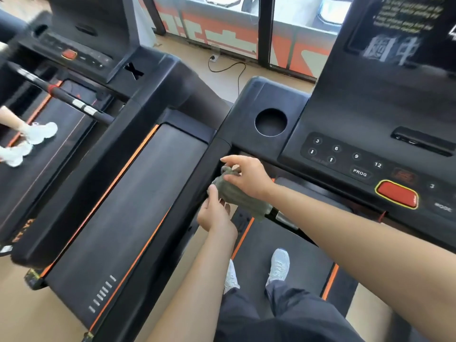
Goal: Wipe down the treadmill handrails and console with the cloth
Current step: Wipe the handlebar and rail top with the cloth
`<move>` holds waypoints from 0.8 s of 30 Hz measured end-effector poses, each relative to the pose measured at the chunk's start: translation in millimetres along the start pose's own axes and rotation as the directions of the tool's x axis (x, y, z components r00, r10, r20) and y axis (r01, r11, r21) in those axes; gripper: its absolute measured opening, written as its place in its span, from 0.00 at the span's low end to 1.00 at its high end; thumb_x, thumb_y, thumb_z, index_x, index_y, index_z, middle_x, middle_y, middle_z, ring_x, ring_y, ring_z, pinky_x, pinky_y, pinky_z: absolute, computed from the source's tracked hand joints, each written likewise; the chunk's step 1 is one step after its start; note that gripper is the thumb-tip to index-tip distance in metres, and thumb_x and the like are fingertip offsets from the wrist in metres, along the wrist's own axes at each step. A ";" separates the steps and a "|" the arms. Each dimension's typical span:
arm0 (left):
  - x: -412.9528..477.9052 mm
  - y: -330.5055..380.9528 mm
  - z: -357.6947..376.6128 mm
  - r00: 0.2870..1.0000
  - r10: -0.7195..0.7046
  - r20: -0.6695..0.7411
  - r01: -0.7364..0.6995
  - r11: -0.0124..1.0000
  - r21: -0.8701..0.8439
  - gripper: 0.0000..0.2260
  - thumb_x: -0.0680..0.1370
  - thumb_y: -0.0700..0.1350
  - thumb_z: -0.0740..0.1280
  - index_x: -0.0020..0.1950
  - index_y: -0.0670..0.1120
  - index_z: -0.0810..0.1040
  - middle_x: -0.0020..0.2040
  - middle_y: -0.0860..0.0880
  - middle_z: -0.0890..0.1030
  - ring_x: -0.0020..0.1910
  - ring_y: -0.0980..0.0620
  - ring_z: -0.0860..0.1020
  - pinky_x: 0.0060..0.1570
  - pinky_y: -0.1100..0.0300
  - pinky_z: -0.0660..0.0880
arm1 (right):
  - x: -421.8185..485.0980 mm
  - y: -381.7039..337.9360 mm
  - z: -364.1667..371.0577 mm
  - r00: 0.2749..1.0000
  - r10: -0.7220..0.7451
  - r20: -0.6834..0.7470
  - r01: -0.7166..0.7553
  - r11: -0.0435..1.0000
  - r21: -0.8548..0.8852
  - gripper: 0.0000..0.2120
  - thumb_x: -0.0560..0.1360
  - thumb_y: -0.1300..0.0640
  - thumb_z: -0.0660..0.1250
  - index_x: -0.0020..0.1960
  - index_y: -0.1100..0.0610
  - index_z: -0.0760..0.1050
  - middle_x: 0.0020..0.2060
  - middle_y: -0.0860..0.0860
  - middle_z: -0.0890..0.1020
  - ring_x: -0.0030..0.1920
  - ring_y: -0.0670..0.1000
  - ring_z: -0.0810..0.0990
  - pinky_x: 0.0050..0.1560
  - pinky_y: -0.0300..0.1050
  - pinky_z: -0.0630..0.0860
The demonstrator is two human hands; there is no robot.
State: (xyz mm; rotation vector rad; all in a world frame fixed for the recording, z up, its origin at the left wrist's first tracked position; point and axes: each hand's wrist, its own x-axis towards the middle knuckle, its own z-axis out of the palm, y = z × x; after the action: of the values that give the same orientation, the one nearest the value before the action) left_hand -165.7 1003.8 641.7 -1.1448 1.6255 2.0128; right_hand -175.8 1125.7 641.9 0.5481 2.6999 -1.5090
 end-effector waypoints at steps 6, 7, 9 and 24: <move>3.0 0.9 3.7 0.976 -0.082 0.202 0.070 0.995 0.067 0.13 0.80 0.50 0.72 0.59 0.44 0.83 0.55 0.45 0.86 0.53 0.47 0.85 0.56 0.52 0.82 | -18.2 20.3 -11.2 0.958 0.041 0.285 -0.011 0.994 -0.105 0.22 0.78 0.53 0.70 0.71 0.51 0.73 0.64 0.49 0.80 0.64 0.51 0.77 0.65 0.47 0.72; 1.1 -0.6 5.2 0.972 -0.083 0.220 0.063 0.994 0.094 0.13 0.80 0.50 0.72 0.60 0.44 0.82 0.55 0.45 0.86 0.53 0.47 0.85 0.56 0.52 0.82 | -20.8 21.5 -15.1 0.948 0.057 0.312 -0.011 0.989 -0.147 0.24 0.78 0.51 0.70 0.74 0.51 0.71 0.65 0.50 0.80 0.64 0.52 0.77 0.65 0.48 0.72; -7.3 -6.9 5.7 0.963 -0.088 0.254 0.050 0.987 0.154 0.12 0.80 0.50 0.72 0.60 0.45 0.82 0.55 0.45 0.85 0.54 0.46 0.85 0.54 0.53 0.83 | -27.5 22.8 -24.6 0.930 0.081 0.359 -0.004 0.977 -0.211 0.27 0.79 0.50 0.69 0.75 0.52 0.69 0.66 0.51 0.79 0.63 0.53 0.77 0.64 0.47 0.72; -66.6 -84.1 -24.6 0.741 -0.366 0.563 -0.019 0.827 0.562 0.15 0.82 0.48 0.67 0.66 0.42 0.78 0.58 0.41 0.85 0.56 0.46 0.84 0.49 0.58 0.82 | -154.9 74.5 -77.7 0.961 0.230 0.155 -0.149 0.901 -0.407 0.22 0.72 0.42 0.72 0.64 0.46 0.76 0.55 0.49 0.83 0.56 0.56 0.79 0.50 0.48 0.73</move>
State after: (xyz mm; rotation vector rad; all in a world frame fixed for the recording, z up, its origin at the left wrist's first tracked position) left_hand -57.6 1022.7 633.3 -0.3000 1.4611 1.4222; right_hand 5.1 1179.0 648.2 0.5830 2.5952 -0.8859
